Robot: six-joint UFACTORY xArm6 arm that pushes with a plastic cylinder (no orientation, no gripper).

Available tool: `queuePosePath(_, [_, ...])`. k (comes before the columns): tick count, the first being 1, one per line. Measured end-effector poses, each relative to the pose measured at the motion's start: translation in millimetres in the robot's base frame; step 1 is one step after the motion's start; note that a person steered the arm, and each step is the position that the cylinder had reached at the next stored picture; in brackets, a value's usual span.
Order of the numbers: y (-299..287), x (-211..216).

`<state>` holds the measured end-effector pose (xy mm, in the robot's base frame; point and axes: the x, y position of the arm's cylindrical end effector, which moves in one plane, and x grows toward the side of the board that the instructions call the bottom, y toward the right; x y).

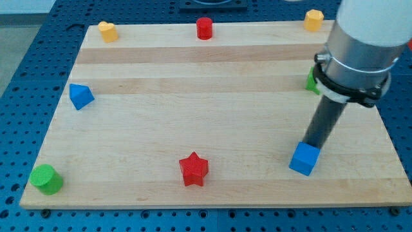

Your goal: Move the blue cube towards the bottom right

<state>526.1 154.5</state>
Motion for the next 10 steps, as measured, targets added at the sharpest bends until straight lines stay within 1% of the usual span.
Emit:
queuePosePath(1, [-23, -11])
queuePosePath(2, [-52, -13])
queuePosePath(3, [-60, 0])
queuePosePath(6, [-13, 34])
queuePosePath(7, [-7, 36])
queuePosePath(8, [-25, 34])
queuePosePath(9, [-67, 14])
queuePosePath(10, [-90, 8])
